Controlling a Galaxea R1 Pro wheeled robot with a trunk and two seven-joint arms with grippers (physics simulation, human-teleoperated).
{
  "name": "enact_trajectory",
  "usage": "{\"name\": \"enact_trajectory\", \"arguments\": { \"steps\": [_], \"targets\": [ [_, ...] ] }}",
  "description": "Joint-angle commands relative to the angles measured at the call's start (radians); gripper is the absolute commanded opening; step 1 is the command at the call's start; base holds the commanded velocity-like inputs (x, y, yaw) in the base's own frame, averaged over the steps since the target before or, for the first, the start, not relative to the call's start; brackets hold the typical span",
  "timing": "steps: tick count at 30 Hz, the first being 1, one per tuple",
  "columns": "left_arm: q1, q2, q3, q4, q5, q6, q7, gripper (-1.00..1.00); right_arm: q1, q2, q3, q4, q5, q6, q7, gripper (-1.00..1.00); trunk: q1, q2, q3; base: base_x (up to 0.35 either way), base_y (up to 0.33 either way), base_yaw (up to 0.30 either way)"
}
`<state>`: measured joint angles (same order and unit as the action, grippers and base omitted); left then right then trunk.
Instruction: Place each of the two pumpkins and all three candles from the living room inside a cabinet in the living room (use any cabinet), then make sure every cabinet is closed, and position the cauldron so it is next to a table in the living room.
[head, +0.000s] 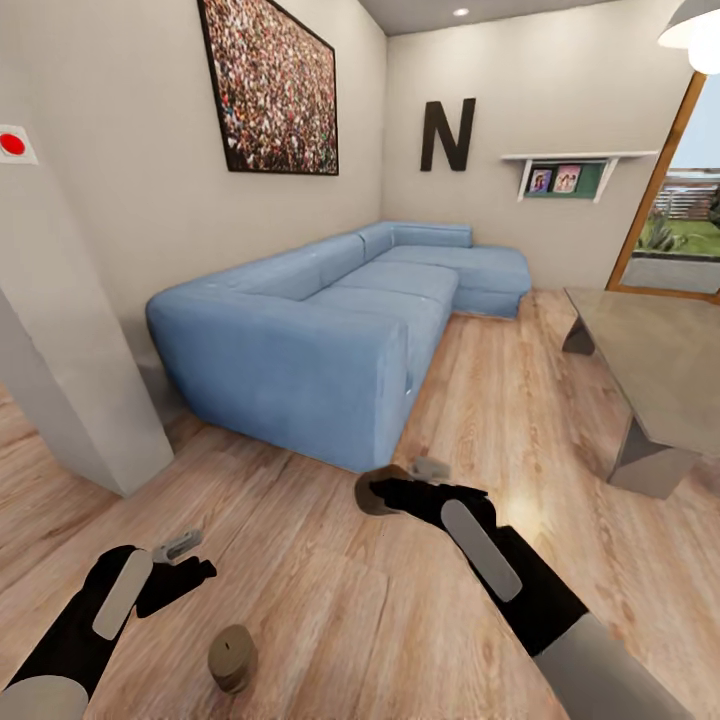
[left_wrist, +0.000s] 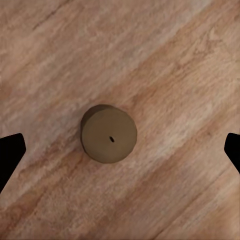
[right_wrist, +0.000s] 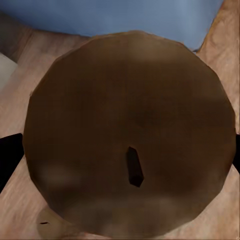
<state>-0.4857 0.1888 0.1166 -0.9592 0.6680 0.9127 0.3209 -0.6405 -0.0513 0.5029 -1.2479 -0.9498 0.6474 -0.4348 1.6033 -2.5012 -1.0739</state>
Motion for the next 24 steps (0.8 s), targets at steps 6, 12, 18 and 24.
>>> {"name": "enact_trajectory", "arguments": {
  "steps": [6,12,18,24],
  "targets": [
    [-0.001,0.0,0.0,-0.001,0.012,0.003,0.009,1.0,0.002,-0.083,0.003,-0.138,-0.205,0.047,-0.013,-1.0,0.003,-0.002,-0.024,0.0,0.0,0.0],
    [-0.001,0.0,0.0,-0.001,0.012,0.003,0.009,1.0,0.002,-0.105,0.005,-0.147,-0.269,0.051,-0.01,-1.0,0.005,-0.003,-0.048,0.0,0.0,0.0],
    [-0.001,0.0,0.0,0.002,0.012,0.003,0.009,1.0,0.001,-0.105,0.005,-0.147,-0.272,0.052,-0.002,-1.0,0.008,-0.005,-0.071,0.0,0.0,0.0],
    [-0.001,-0.001,0.0,0.006,0.012,0.003,0.009,1.0,0.002,-0.105,0.005,-0.151,-0.273,0.051,0.002,-1.0,0.011,-0.006,-0.094,0.0,0.0,-0.012]
  ]
}}
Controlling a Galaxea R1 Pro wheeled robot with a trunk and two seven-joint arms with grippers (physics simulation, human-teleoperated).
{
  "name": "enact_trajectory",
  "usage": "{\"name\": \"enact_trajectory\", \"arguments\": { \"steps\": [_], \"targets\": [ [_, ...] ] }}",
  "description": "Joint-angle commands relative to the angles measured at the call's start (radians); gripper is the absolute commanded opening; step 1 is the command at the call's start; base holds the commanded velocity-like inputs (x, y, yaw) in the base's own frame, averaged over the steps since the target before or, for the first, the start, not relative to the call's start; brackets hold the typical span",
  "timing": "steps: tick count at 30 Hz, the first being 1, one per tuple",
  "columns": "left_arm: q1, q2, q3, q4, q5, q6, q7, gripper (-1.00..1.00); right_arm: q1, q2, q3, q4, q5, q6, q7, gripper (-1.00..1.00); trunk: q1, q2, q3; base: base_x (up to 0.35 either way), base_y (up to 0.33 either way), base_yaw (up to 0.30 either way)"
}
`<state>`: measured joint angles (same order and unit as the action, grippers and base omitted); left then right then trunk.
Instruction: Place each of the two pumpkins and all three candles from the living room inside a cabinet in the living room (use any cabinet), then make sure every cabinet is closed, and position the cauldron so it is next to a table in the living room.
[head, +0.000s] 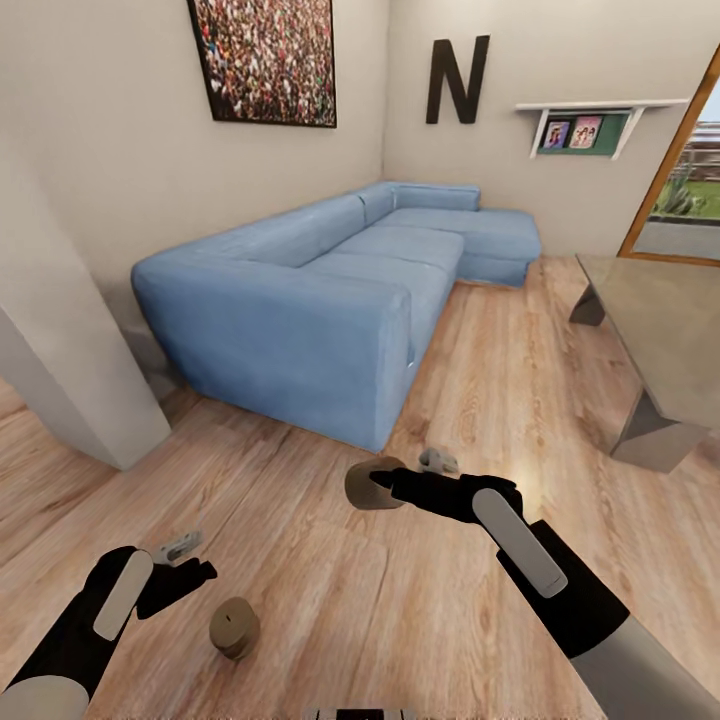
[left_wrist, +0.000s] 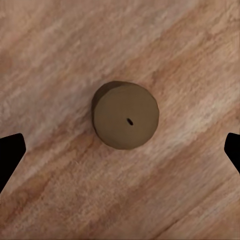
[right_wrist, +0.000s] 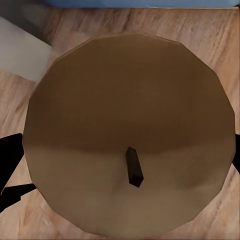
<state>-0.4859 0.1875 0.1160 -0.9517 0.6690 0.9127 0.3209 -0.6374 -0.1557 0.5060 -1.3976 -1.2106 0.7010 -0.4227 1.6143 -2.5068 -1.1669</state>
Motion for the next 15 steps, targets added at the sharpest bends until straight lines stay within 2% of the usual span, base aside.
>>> {"name": "enact_trajectory", "arguments": {
  "steps": [1,15],
  "targets": [
    [0.0,0.0,0.001,-0.001,0.011,0.003,0.009,1.0,-0.001,-0.001,0.002,-0.001,-0.012,-0.002,-0.01,-1.0,0.0,-0.001,-0.005,0.0,0.0,-0.012],
    [0.0,0.0,0.001,0.002,0.011,0.003,0.009,1.0,-0.002,-0.001,0.002,0.003,-0.012,-0.005,-0.01,-1.0,0.006,-0.004,-0.059,0.0,0.0,-0.001]
  ]
}}
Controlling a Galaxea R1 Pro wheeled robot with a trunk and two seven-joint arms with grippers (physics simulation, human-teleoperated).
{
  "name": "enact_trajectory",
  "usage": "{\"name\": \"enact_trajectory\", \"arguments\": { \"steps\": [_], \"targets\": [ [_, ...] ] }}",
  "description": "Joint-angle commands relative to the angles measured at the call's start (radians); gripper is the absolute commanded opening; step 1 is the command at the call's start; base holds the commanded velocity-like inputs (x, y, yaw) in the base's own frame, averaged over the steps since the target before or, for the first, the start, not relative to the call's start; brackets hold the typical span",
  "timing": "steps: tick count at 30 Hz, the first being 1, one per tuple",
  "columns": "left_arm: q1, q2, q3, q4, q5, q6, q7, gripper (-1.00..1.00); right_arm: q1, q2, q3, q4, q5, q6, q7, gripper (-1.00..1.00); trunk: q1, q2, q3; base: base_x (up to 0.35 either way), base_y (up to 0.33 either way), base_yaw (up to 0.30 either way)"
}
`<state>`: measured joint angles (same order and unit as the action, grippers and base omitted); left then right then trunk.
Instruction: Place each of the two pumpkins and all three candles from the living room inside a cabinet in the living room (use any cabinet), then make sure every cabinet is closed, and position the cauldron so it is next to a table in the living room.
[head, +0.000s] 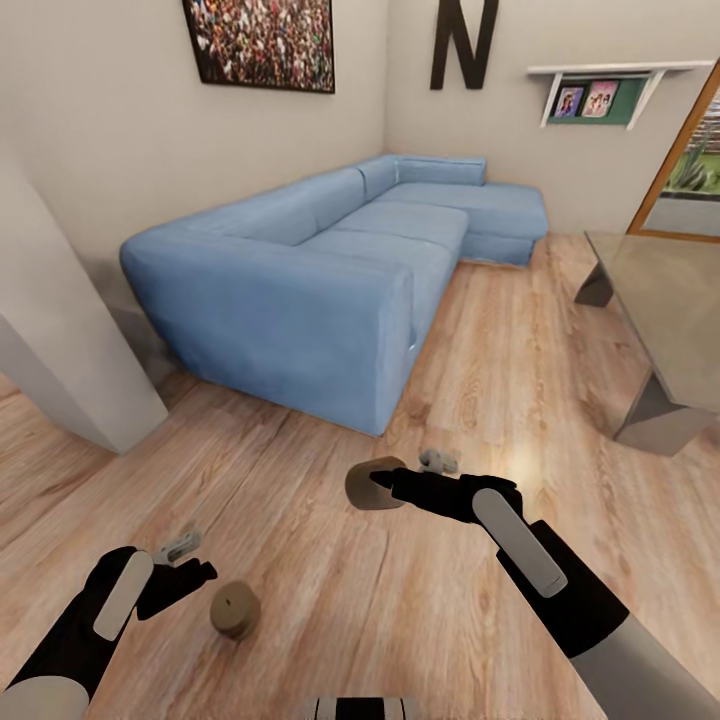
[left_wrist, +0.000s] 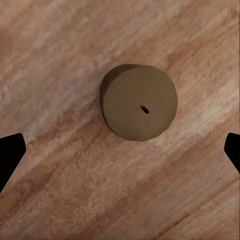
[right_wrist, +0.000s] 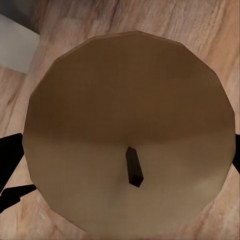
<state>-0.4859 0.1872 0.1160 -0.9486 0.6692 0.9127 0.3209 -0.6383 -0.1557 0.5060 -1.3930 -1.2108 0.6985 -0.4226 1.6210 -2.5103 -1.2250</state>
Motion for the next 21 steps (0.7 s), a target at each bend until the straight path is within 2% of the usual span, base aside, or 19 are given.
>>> {"name": "enact_trajectory", "arguments": {
  "steps": [1,8,14,21],
  "targets": [
    [0.0,0.0,0.001,-0.001,0.011,0.003,0.009,1.0,-0.001,-0.001,0.002,-0.001,-0.012,-0.002,-0.01,-1.0,0.0,-0.001,-0.005,0.0,0.0,0.0],
    [0.0,-0.005,0.001,0.001,0.012,0.002,0.009,1.0,0.0,-0.001,0.002,0.0,-0.012,-0.002,-0.01,-1.0,0.003,-0.002,-0.032,0.0,0.0,0.0],
    [0.0,-0.028,-0.004,0.003,0.01,0.001,0.008,1.0,0.0,-0.001,0.002,0.0,-0.012,-0.002,-0.01,-1.0,0.006,-0.004,-0.055,0.0,0.0,0.0],
    [-0.002,-0.038,-0.076,0.038,0.016,-0.027,-0.004,1.0,0.0,-0.001,0.002,-0.002,-0.012,-0.002,-0.01,-1.0,0.009,-0.005,-0.082,0.0,0.0,0.0]
  ]
}}
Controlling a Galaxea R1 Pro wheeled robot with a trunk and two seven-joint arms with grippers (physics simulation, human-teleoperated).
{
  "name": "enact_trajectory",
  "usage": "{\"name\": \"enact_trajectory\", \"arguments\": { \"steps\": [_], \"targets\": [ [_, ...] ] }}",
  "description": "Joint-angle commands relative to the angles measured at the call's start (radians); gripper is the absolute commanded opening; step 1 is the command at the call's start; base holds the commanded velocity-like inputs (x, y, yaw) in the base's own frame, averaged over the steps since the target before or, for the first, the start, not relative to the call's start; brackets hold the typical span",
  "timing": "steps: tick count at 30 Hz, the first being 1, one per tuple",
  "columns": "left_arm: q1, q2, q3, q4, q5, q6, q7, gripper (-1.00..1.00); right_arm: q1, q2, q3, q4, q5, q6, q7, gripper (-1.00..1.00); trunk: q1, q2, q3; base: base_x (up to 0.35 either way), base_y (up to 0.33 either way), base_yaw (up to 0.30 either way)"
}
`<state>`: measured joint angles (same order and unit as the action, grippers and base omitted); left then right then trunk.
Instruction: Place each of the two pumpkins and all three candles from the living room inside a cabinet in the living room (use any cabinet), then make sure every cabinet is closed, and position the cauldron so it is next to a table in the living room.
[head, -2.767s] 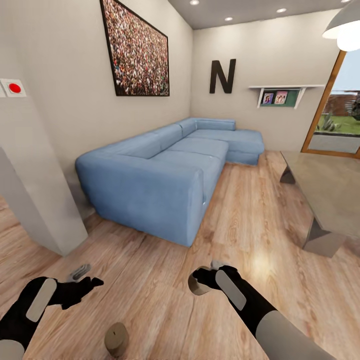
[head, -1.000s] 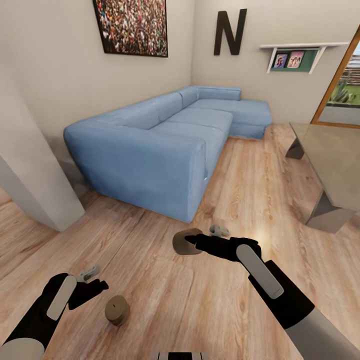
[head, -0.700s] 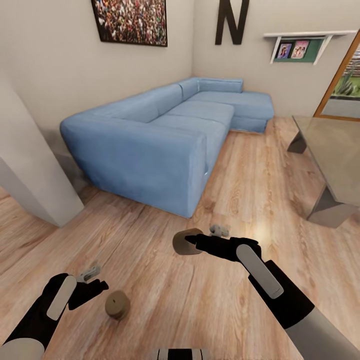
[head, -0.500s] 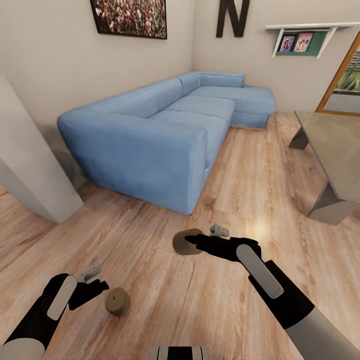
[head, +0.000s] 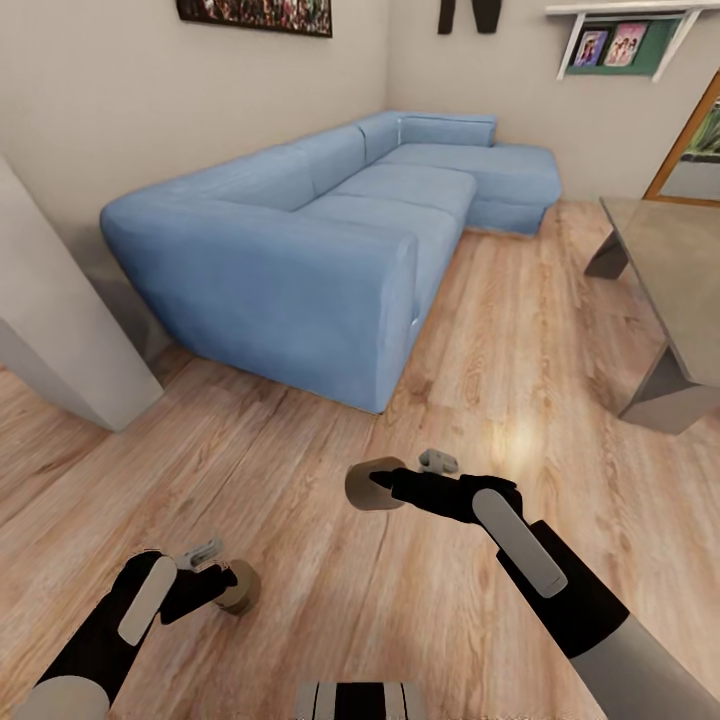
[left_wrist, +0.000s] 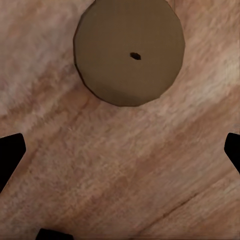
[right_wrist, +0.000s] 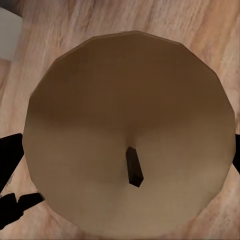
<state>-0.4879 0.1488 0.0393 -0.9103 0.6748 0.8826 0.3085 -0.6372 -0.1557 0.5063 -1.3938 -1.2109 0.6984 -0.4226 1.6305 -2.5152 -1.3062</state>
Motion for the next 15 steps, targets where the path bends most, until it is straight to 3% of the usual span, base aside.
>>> {"name": "enact_trajectory", "arguments": {
  "steps": [1,12,15],
  "targets": [
    [-0.001,-0.001,-0.004,0.007,0.012,-0.002,0.006,1.0,-0.001,-0.001,0.002,-0.002,-0.012,-0.002,-0.01,-1.0,0.0,-0.001,-0.005,0.0,0.0,0.0],
    [-0.001,-0.001,-0.012,0.022,0.017,-0.011,0.001,1.0,-0.001,-0.001,0.003,-0.004,-0.012,-0.002,-0.01,-1.0,0.005,-0.003,-0.047,0.0,0.0,0.0],
    [-0.001,-0.001,-0.012,0.021,0.018,-0.011,0.001,1.0,-0.001,-0.001,0.003,-0.003,-0.012,-0.002,-0.01,-1.0,0.005,-0.003,-0.047,0.0,0.0,0.0]
  ]
}}
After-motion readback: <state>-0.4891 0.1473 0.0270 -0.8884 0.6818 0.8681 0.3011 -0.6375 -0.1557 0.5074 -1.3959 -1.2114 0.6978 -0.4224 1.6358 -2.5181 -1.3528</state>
